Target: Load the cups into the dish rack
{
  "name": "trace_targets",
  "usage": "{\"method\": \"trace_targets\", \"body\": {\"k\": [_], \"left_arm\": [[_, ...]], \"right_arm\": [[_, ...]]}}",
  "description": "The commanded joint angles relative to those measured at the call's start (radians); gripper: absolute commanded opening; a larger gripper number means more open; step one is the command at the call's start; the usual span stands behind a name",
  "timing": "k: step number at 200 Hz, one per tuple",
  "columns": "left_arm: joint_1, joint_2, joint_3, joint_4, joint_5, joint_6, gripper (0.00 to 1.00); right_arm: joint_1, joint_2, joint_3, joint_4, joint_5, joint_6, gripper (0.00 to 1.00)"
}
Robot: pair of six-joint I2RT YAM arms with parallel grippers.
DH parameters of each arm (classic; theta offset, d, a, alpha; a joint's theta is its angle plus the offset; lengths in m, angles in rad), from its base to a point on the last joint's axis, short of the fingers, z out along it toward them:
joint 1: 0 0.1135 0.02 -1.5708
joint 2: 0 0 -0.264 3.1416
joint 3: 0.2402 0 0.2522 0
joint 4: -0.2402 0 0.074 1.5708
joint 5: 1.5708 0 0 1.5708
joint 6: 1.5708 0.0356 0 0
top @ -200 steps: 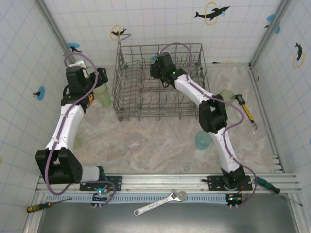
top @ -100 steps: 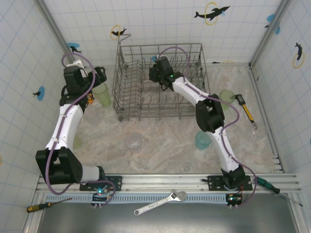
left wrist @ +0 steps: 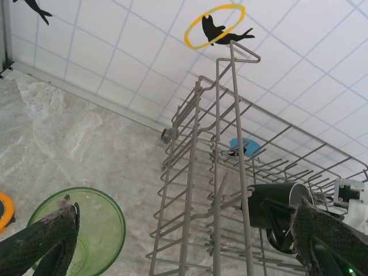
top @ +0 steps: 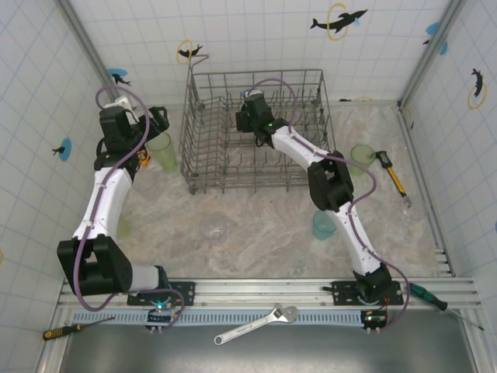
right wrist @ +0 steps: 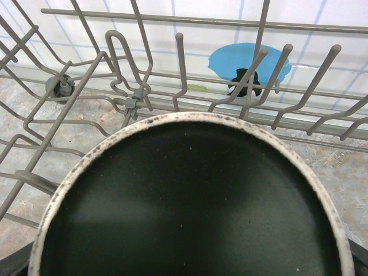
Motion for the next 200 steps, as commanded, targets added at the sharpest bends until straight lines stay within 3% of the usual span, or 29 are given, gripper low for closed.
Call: {"method": "trace_targets", "body": {"k": [1,22,64,151,200], "left_arm": [[0.01,-0.006,-0.009,0.022,0.022,-0.013,0.98],[0.013,-0.008,-0.01,0.023,0.025,-0.014,0.98],[0.012,-0.008,-0.012,0.026,0.03,-0.017,0.98],[0.014,-0.022,-0.013,0.028,0.029,-0.015,0.98],[0.018,-0.042,-0.013,0.022,0.001,-0.009,0.98]], "right_arm": [[0.021,-0.016,0.074,0.128,-0.034,0.007,0.76],[0.017,-0.039,0.074,0.11,-0.055,0.033,0.87],[0.018,-0.085,0.075,0.07,-0.08,0.063,0.99],[0.02,-0.215,0.062,-0.071,-0.053,0.055,0.99],[0.028,-0.414,-0.176,-0.022,-0.022,0.045,0.99]]}}
